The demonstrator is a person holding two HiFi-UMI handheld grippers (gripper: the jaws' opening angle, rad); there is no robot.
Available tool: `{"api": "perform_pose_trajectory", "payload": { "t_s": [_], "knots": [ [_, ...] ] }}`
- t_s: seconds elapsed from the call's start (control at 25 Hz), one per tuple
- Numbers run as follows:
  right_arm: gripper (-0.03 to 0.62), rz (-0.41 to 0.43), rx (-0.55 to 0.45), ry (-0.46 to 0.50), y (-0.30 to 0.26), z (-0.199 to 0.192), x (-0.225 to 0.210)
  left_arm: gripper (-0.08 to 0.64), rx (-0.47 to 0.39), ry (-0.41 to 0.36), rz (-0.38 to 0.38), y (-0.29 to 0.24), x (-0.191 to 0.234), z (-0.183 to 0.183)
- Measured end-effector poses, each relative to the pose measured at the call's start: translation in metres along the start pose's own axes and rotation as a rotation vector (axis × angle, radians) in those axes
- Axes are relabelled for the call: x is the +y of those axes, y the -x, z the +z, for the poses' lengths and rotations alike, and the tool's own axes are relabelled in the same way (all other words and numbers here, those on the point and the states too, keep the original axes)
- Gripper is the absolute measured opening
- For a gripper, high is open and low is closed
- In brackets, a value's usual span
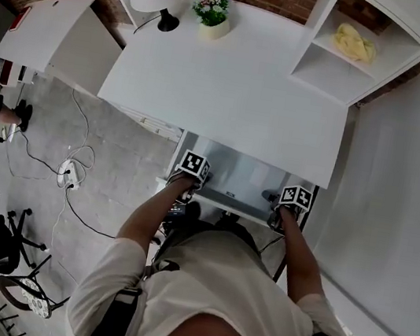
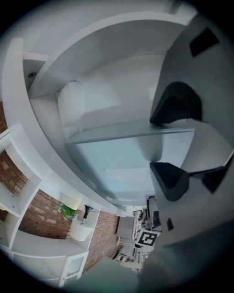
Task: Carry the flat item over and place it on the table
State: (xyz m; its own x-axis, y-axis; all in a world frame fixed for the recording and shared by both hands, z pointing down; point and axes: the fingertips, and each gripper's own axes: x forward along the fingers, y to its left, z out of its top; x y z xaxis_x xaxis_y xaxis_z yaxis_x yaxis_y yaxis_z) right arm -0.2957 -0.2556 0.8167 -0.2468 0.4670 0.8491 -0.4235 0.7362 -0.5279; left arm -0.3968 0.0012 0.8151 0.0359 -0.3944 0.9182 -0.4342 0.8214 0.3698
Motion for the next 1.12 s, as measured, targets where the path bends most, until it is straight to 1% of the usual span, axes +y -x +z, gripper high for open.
{"api": "perform_pose_trajectory", "payload": {
  "t_s": [0.08,0.16,0.2,0.24,0.32,0.4,0.52,0.6,0.68,0.76,0.92,1.04,1.12],
  "knots": [
    [0.274,-0.020,0.004,0.025,0.000,-0.001,-0.001,0.276,-0.004,0.010,0.001,0.001,0.000,0.001],
    [0.268,-0.036,-0.004,0.039,-0.002,0.002,0.002,0.281,-0.008,-0.003,0.024,0.003,0.004,0.004],
    [0.267,-0.048,-0.007,0.047,-0.003,0.003,0.003,0.287,-0.008,-0.024,0.050,0.005,0.008,0.005],
    [0.274,-0.063,-0.008,0.062,-0.005,0.004,0.004,0.310,-0.006,-0.053,0.079,0.007,0.011,0.006],
    [0.291,-0.109,-0.008,0.107,-0.004,0.004,0.003,0.325,0.001,-0.094,0.121,0.010,0.014,0.006],
    [0.328,-0.156,-0.004,0.146,-0.002,0.005,-0.001,0.327,0.009,-0.085,0.128,0.010,0.013,0.005],
    [0.343,-0.199,0.003,0.182,0.000,0.009,-0.004,0.333,0.004,-0.053,0.117,0.010,0.015,0.005],
    [0.359,-0.228,0.002,0.211,0.001,0.010,-0.006,0.333,0.000,-0.059,0.125,0.014,0.019,0.002],
    [0.370,-0.252,-0.002,0.221,0.003,0.009,-0.007,0.331,-0.016,-0.064,0.131,0.021,0.024,0.000],
    [0.373,-0.262,-0.008,0.218,0.004,0.009,-0.007,0.331,-0.063,-0.039,0.117,0.032,0.026,0.002],
    [0.370,-0.247,-0.038,0.226,0.007,0.012,-0.009,0.316,-0.195,0.057,0.052,0.057,0.023,0.016],
    [0.358,-0.199,-0.084,0.189,0.017,0.014,-0.004,0.264,-0.287,0.081,0.021,0.084,0.026,0.022],
    [0.344,-0.149,-0.143,0.152,0.029,0.015,0.006,0.202,-0.344,0.086,-0.005,0.106,0.028,0.018]
  ]
}}
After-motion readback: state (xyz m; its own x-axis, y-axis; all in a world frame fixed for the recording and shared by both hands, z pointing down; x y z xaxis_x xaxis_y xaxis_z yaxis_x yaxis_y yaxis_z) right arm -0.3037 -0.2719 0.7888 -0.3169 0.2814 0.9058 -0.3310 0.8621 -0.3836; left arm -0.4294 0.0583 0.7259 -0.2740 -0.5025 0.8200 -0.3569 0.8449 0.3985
